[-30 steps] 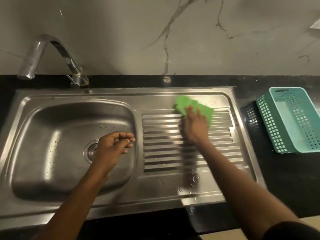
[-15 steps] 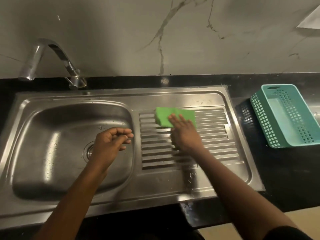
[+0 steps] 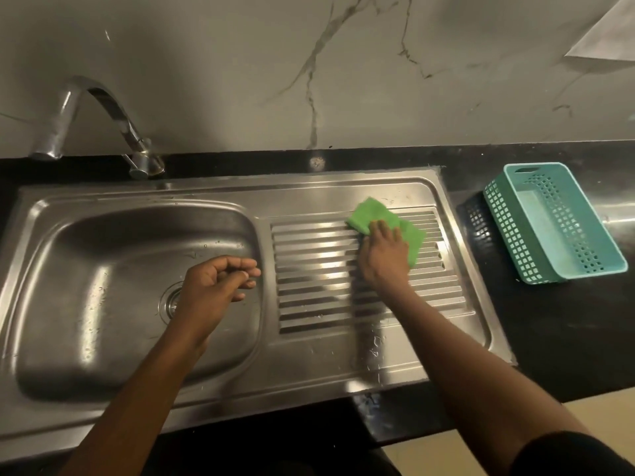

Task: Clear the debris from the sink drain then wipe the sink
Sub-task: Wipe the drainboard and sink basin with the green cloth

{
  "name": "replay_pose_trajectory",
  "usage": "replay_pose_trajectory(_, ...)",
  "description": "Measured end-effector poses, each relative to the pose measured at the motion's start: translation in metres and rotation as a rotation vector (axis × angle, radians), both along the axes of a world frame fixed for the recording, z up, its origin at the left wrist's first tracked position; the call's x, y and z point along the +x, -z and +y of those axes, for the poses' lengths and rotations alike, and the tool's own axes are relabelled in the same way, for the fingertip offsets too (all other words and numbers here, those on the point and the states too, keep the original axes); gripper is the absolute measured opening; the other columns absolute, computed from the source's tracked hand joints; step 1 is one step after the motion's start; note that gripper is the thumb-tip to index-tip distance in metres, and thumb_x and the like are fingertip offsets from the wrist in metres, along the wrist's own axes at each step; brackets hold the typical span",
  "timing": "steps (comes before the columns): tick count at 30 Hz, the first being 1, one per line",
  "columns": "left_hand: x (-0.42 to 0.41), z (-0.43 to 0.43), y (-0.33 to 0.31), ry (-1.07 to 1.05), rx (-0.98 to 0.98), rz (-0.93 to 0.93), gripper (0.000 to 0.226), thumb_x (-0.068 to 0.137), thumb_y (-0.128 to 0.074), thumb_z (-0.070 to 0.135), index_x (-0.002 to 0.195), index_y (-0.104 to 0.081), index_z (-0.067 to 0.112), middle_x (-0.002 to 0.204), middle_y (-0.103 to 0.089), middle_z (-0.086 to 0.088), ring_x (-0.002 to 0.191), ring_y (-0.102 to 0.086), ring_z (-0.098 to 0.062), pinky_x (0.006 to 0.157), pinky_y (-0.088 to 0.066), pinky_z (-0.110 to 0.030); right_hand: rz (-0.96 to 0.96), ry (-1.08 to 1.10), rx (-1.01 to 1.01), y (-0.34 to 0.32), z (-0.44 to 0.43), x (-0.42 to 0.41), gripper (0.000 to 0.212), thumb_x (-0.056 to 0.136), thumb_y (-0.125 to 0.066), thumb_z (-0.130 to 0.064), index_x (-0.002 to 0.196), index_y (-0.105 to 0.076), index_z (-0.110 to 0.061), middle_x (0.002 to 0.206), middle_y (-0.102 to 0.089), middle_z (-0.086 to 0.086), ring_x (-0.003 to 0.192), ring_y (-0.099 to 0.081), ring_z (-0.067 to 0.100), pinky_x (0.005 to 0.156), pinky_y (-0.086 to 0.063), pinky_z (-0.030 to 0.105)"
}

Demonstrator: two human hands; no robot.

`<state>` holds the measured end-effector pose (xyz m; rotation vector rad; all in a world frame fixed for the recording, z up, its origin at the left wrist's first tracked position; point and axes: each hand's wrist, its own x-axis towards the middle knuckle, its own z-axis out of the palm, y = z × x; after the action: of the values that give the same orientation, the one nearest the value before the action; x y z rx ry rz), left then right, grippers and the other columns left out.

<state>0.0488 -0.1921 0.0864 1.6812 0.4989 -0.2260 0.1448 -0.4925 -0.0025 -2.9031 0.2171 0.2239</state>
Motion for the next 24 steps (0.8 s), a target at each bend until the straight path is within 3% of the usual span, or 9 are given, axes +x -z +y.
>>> replay_pose_trajectory(4, 0.002, 0.002, -0.002, -0.001, 0.007, -0.014, 0.020, 0.101, -0.060, 0.000, 0.108, -0.077, 0.010, 0.100, -0.082, -0.007, 0.097, -0.076, -0.027, 0.080, -0.058, -0.033, 0.073, -0.246, 0.097, 0.009, 0.094, -0.028, 0.057, 0.107, -0.031, -0.033, 0.163, -0.024, -0.022, 0.172, -0.018, 0.003, 0.159, -0.011, 0.037, 0.126, -0.010, 0.060)
replay_pose_trajectory(7, 0.002, 0.001, -0.007, 0.002, 0.019, -0.036, 0.021, 0.100, -0.061, 0.000, 0.106, -0.077, 0.011, 0.101, -0.082, -0.009, 0.096, -0.076, -0.027, 0.080, -0.057, -0.035, 0.072, -0.338, 0.165, 0.005, 0.145, -0.044, 0.062, 0.105, -0.035, -0.031, 0.164, -0.022, -0.020, 0.173, -0.014, 0.003, 0.160, -0.005, 0.034, 0.127, -0.004, 0.057)
replay_pose_trajectory(10, 0.002, 0.003, -0.011, 0.003, 0.015, -0.051, 0.021, 0.100, -0.060, -0.002, 0.107, -0.076, 0.009, 0.100, -0.081, -0.010, 0.096, -0.076, -0.028, 0.081, -0.056, -0.036, 0.084, -0.344, 0.254, -0.004, 0.145, -0.041, 0.054, 0.108, -0.033, -0.032, 0.161, -0.031, -0.022, 0.171, -0.024, 0.002, 0.159, -0.012, 0.031, 0.128, -0.007, 0.054)
replay_pose_trajectory(12, 0.000, 0.003, -0.015, 0.017, 0.012, -0.067, 0.021, 0.100, -0.060, -0.002, 0.109, -0.076, 0.008, 0.101, -0.082, -0.011, 0.096, -0.076, -0.028, 0.082, -0.057, -0.036, 0.153, -0.368, 0.374, -0.015, 0.133, -0.037, 0.047, 0.110, -0.036, -0.033, 0.154, -0.046, -0.021, 0.162, -0.044, 0.006, 0.153, -0.031, 0.029, 0.126, -0.020, 0.050)
replay_pose_trajectory(15, -0.002, 0.000, -0.023, 0.039, 0.016, -0.098, 0.023, 0.100, -0.059, -0.004, 0.110, -0.076, 0.006, 0.103, -0.082, -0.012, 0.095, -0.077, -0.027, 0.085, -0.058, -0.039, 0.269, -0.182, 0.819, -0.041, 0.115, -0.033, 0.031, 0.109, -0.043, -0.025, 0.125, -0.067, -0.014, 0.113, -0.074, 0.013, 0.102, -0.066, 0.026, 0.090, -0.053, 0.035)
replay_pose_trajectory(17, -0.003, -0.004, -0.026, 0.040, 0.008, -0.116, 0.025, 0.100, -0.057, -0.006, 0.110, -0.076, 0.005, 0.104, -0.081, -0.013, 0.096, -0.076, -0.029, 0.085, -0.058, -0.040, 0.263, 0.095, 1.099, -0.057, 0.089, -0.027, 0.026, 0.106, -0.047, -0.019, 0.104, -0.072, -0.016, 0.087, -0.075, 0.003, 0.077, -0.067, 0.019, 0.064, -0.055, 0.022)
replay_pose_trajectory(18, -0.003, -0.005, -0.027, 0.040, 0.008, -0.121, 0.025, 0.100, -0.056, -0.007, 0.109, -0.076, 0.006, 0.103, -0.082, -0.013, 0.096, -0.076, -0.029, 0.085, -0.058, -0.040, 0.265, 0.212, 1.185, -0.064, 0.073, -0.023, 0.026, 0.105, -0.047, -0.019, 0.099, -0.072, -0.014, 0.083, -0.076, 0.002, 0.074, -0.069, 0.019, 0.060, -0.055, 0.022)
replay_pose_trajectory(21, -0.006, -0.015, -0.026, 0.021, 0.009, -0.121, 0.026, 0.100, -0.057, -0.005, 0.107, -0.077, 0.010, 0.102, -0.083, -0.009, 0.097, -0.078, -0.027, 0.086, -0.059, -0.041, 0.243, 0.326, 1.203, -0.079, 0.007, -0.013, 0.029, 0.104, -0.044, -0.024, 0.100, -0.070, -0.013, 0.080, -0.074, 0.001, 0.073, -0.069, 0.024, 0.061, -0.055, 0.029)
replay_pose_trajectory(24, -0.012, -0.028, -0.022, -0.002, 0.005, -0.102, 0.026, 0.099, -0.057, -0.005, 0.109, -0.077, 0.008, 0.102, -0.083, -0.009, 0.098, -0.078, -0.028, 0.085, -0.060, -0.038, 0.133, 0.376, 1.011, -0.082, -0.065, -0.011, 0.025, 0.099, -0.048, -0.020, 0.080, -0.064, -0.019, 0.064, -0.063, -0.008, 0.064, -0.058, 0.016, 0.046, -0.048, 0.020)
